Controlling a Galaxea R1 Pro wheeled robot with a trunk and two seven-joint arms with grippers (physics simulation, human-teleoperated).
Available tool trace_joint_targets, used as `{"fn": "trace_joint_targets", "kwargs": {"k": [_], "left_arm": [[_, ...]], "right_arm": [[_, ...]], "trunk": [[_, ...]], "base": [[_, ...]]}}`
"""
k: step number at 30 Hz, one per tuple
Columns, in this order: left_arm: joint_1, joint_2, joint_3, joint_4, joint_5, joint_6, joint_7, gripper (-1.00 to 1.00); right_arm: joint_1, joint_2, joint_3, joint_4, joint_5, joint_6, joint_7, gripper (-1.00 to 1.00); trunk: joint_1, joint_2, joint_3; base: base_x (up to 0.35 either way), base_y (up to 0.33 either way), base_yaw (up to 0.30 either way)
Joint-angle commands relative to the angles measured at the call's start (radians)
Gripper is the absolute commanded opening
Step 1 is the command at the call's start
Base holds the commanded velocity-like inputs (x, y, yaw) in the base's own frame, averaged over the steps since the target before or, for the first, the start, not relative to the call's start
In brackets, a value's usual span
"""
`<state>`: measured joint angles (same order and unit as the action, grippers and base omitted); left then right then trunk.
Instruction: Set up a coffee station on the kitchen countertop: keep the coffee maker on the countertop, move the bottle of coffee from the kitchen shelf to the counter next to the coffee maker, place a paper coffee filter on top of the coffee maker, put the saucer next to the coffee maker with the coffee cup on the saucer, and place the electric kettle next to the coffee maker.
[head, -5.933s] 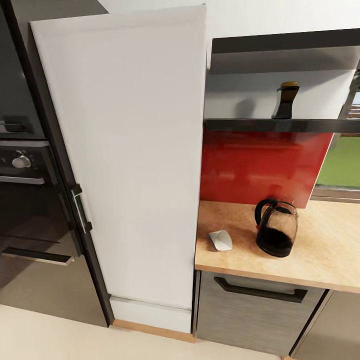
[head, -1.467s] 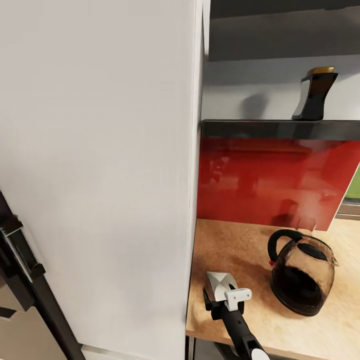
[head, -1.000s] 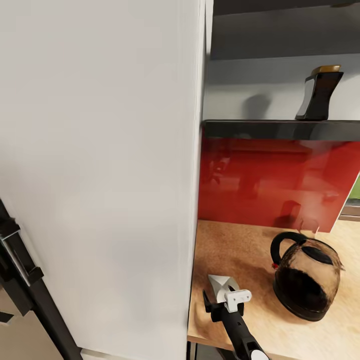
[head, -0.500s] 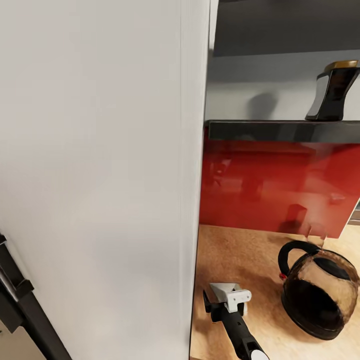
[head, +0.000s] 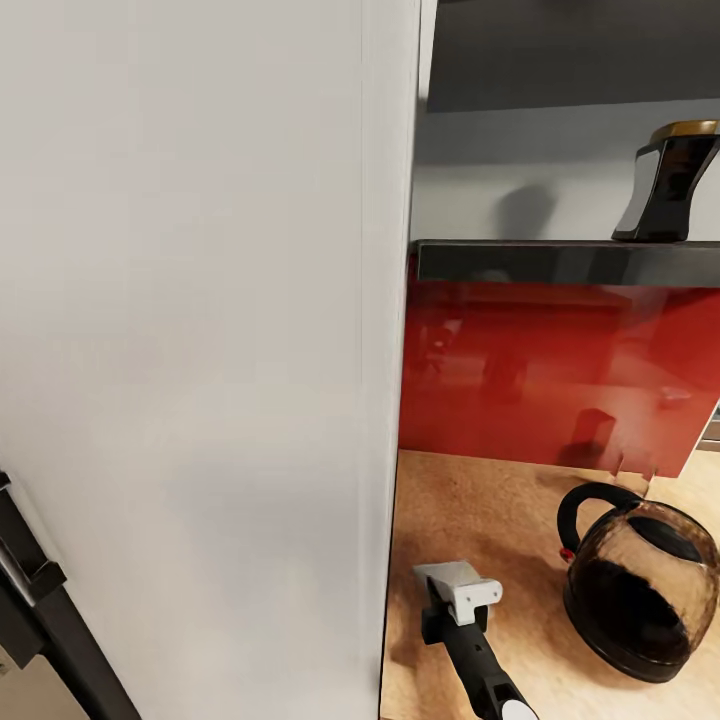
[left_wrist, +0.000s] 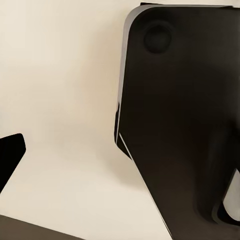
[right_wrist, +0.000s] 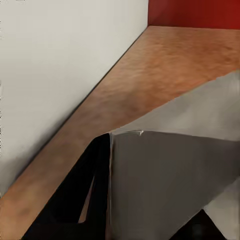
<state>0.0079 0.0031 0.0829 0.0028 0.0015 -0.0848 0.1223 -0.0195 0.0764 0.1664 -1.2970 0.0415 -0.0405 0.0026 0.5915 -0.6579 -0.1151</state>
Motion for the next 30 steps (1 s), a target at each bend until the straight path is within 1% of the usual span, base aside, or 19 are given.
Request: {"fn": "trace_joint_targets", "kwargs": {"k": [1, 20, 30], "left_arm": [[0.000, 0.000, 0.008, 0.000, 0.000, -0.004, 0.000, 1.00], [0.000, -0.002, 0.008, 0.000, 0.000, -0.004, 0.000, 1.00], [0.000, 0.000, 0.008, 0.000, 0.000, -0.004, 0.000, 1.00]], "right_arm": [[0.000, 0.000, -0.001, 0.001, 0.000, -0.002, 0.000, -1.00], [0.000, 0.000, -0.001, -0.002, 0.000, -0.002, 0.000, -1.00], [0.000, 0.000, -0.001, -0.021, -0.002, -0.002, -0.001, -1.00]], "trunk": [[0.000, -0.001, -0.001], [0.000, -0.001, -0.001], [0.000, -0.001, -0.001]], "base": [[0.000, 0.000, 0.000], [0.000, 0.000, 0.000], [0.000, 0.000, 0.000]]}}
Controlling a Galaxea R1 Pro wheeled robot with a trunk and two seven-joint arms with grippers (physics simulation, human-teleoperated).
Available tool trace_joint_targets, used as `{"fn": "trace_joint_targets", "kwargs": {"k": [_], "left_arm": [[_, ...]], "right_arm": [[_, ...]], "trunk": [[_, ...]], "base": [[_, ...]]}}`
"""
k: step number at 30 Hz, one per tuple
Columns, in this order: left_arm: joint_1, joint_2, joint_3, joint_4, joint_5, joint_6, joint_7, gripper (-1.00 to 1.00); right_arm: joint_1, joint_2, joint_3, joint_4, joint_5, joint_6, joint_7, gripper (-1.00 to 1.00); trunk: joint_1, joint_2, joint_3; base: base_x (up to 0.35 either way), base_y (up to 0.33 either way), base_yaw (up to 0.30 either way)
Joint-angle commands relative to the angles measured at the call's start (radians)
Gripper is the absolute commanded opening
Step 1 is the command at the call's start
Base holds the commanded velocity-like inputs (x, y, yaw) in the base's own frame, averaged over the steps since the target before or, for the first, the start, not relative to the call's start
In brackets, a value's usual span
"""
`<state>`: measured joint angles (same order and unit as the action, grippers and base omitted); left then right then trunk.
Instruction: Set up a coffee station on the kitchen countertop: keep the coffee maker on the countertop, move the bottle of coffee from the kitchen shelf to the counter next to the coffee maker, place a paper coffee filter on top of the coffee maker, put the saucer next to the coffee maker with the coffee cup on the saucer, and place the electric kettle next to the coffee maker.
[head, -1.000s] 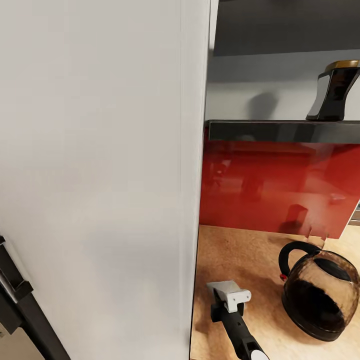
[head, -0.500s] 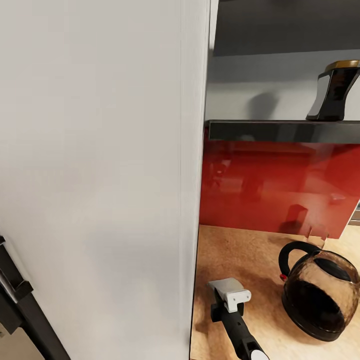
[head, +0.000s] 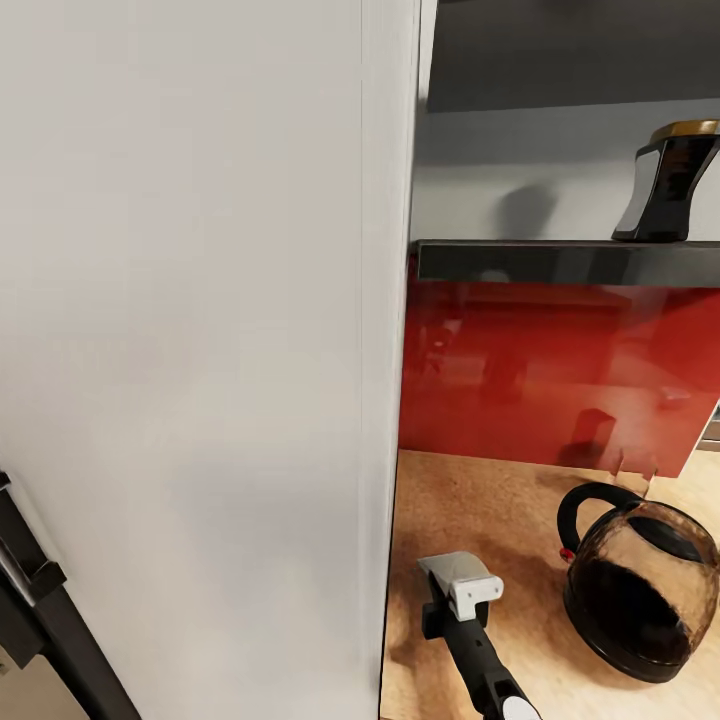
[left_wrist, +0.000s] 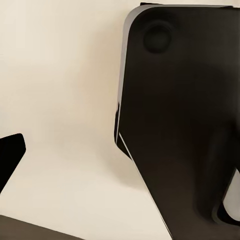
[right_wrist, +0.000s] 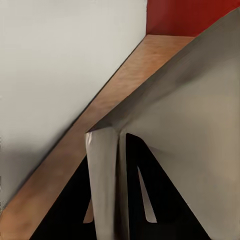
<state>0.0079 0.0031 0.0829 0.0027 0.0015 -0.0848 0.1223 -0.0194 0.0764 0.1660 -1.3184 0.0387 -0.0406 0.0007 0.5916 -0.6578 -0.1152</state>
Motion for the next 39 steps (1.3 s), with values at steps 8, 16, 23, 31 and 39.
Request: {"fn": "trace_joint_targets", "kwargs": {"k": [8, 16, 23, 31, 39], "left_arm": [[0.000, 0.000, 0.008, 0.000, 0.000, -0.005, 0.000, 1.00], [0.000, 0.004, 0.009, -0.001, -0.004, -0.011, 0.000, 1.00], [0.000, 0.001, 0.009, -0.003, -0.006, -0.012, 0.000, 1.00], [0.000, 0.003, 0.009, -0.004, -0.006, -0.014, 0.001, 1.00], [0.000, 0.003, 0.009, -0.007, -0.006, -0.017, 0.001, 1.00]], "right_arm": [[-0.001, 0.000, 0.000, -0.062, 0.001, 0.002, -0.001, -1.00], [-0.003, -0.001, -0.009, -0.159, 0.003, 0.063, -0.004, -1.00], [-0.003, -0.001, -0.065, -0.167, 0.002, 0.068, -0.003, -1.00], [-0.003, -0.007, -0.066, -0.165, 0.001, 0.067, 0.000, -1.00], [-0.004, -0.007, -0.064, -0.165, 0.001, 0.067, 0.001, -1.00]], "trunk": [[0.000, -0.001, -0.001], [0.000, -0.001, -0.001], [0.000, -0.001, -0.001], [0.000, -0.001, -0.001], [0.000, -0.001, -0.001]], "base": [[0.000, 0.000, 0.000], [0.000, 0.000, 0.000], [-0.008, 0.000, 0.000], [-0.228, -0.065, 0.000], [-0.331, -0.007, 0.000]]}}
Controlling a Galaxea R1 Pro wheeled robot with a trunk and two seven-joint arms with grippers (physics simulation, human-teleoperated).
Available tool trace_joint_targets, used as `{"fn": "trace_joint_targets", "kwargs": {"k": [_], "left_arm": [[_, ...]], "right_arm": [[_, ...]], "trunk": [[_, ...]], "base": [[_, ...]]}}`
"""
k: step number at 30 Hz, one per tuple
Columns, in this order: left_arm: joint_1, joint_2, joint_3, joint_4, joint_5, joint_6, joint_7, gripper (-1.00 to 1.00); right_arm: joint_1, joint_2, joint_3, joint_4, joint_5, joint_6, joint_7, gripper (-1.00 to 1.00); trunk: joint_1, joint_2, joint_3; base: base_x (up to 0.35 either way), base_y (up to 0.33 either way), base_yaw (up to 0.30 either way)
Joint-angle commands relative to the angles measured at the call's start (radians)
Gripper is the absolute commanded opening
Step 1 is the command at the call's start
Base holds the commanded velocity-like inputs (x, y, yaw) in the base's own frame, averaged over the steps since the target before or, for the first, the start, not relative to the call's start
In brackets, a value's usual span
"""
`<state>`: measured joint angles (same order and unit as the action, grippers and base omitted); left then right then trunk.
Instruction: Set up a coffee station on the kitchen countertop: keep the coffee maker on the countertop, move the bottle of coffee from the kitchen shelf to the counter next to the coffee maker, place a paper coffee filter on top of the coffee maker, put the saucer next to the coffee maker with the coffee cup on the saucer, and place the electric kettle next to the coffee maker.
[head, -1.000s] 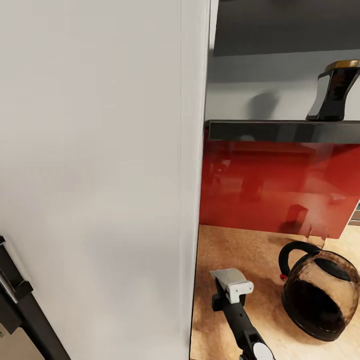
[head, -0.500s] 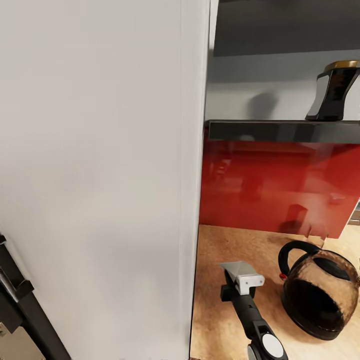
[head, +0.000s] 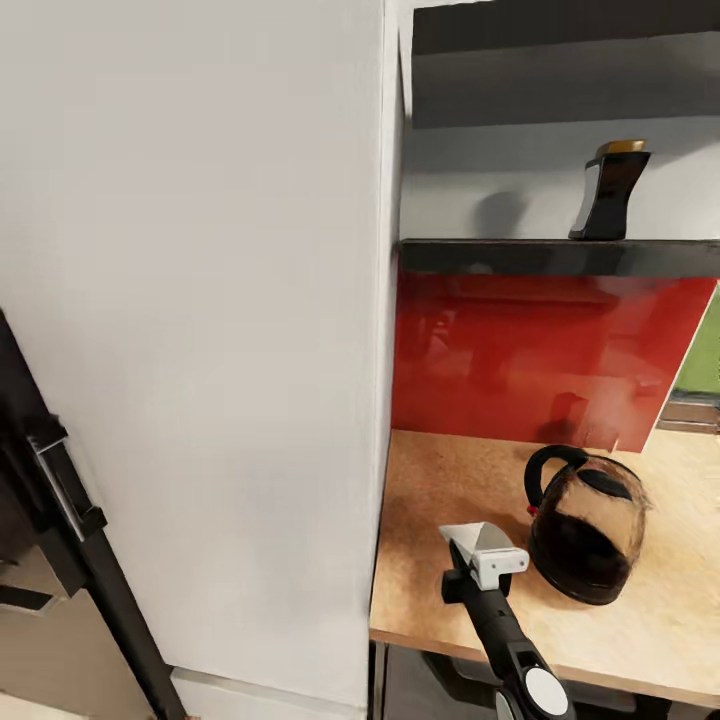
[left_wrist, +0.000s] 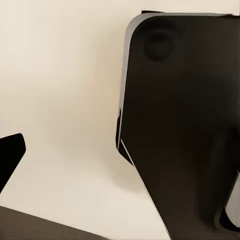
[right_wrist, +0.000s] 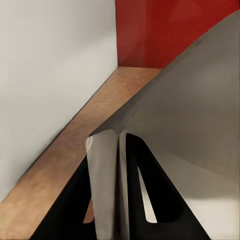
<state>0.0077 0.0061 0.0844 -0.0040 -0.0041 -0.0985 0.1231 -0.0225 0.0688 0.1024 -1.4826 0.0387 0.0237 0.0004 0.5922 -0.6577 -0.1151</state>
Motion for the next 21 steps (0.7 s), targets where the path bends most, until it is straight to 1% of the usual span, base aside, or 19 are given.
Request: {"fn": "trace_joint_targets", "kwargs": {"k": [1, 9, 12, 21], "left_arm": [[0.000, 0.000, 0.008, -0.001, -0.001, -0.004, 0.000, 1.00], [0.000, 0.000, 0.010, -0.006, -0.001, -0.001, 0.001, 1.00], [-0.001, 0.000, 0.010, -0.007, -0.001, -0.001, 0.000, 1.00], [-0.002, -0.001, 0.011, -0.010, -0.001, -0.003, 0.000, 1.00]], "right_arm": [[-0.001, 0.000, 0.000, -0.001, 0.001, 0.002, 0.001, -1.00], [0.000, 0.000, 0.004, -0.001, 0.001, 0.002, 0.001, -1.00], [0.000, 0.000, 0.005, -0.001, 0.001, 0.002, 0.001, -1.00], [0.000, 0.000, 0.005, -0.001, 0.001, 0.002, 0.001, -1.00]], "trunk": [[0.000, -0.001, -0.001], [0.000, -0.001, -0.001], [0.000, -0.001, -0.001], [0.000, -0.001, -0.001]], "base": [[-0.336, -0.001, 0.000], [-0.337, 0.002, -0.021], [-0.337, 0.046, -0.189], [-0.315, 0.043, -0.257]]}}
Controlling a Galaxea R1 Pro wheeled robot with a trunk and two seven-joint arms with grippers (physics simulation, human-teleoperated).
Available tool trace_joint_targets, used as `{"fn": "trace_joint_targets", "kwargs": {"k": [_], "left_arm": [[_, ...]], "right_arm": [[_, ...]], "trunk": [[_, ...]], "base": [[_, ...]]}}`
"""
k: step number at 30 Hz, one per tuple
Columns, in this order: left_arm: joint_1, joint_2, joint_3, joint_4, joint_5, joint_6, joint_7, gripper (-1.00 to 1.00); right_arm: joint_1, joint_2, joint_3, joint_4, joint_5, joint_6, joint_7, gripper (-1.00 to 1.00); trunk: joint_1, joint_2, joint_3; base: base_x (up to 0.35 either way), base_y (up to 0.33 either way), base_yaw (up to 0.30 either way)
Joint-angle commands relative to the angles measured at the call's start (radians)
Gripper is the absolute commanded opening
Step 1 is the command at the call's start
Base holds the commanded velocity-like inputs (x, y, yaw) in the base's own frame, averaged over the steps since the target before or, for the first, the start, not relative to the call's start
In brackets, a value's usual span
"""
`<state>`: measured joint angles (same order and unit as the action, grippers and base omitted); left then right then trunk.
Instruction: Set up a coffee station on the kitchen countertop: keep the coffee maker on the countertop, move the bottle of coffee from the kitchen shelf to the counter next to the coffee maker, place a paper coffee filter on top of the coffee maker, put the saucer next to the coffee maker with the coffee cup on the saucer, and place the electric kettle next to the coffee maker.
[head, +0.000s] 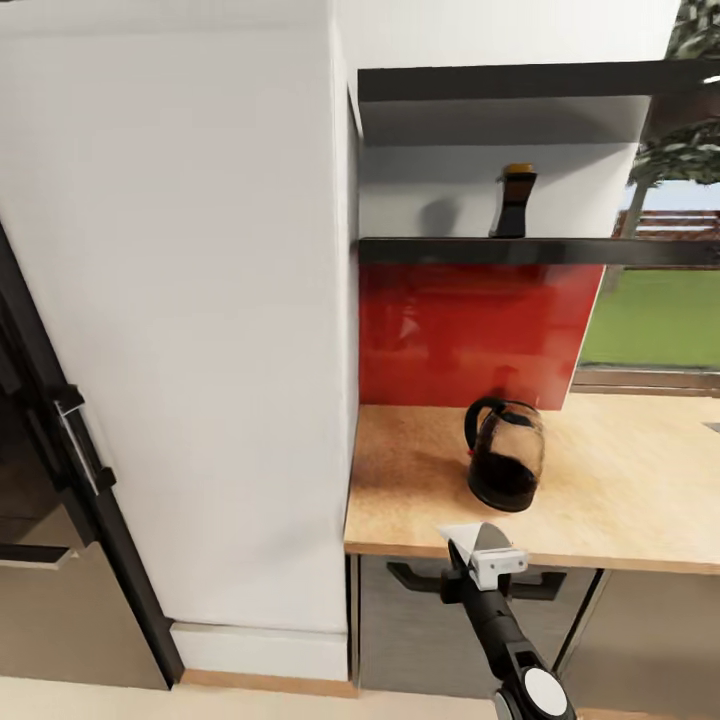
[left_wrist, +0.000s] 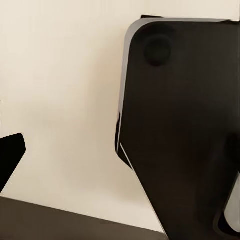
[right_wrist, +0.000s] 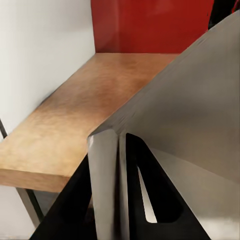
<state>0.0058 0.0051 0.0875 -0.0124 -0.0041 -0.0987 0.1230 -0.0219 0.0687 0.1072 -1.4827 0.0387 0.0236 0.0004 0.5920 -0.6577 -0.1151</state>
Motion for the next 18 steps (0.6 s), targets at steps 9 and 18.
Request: {"fn": "trace_joint_targets", "kwargs": {"k": [9, 18], "left_arm": [[0.000, 0.001, 0.006, -0.001, 0.000, -0.005, 0.001, 1.00], [-0.001, 0.002, 0.007, -0.004, 0.001, -0.007, -0.001, 1.00]], "right_arm": [[-0.001, 0.000, 0.000, 0.001, 0.001, 0.002, 0.001, -1.00], [-0.001, 0.000, 0.000, 0.001, 0.001, 0.002, 0.001, -1.00]], "trunk": [[0.000, -0.001, -0.001], [0.000, -0.001, -0.001]], "base": [[-0.055, 0.001, -0.261], [0.000, 0.000, -0.262]]}}
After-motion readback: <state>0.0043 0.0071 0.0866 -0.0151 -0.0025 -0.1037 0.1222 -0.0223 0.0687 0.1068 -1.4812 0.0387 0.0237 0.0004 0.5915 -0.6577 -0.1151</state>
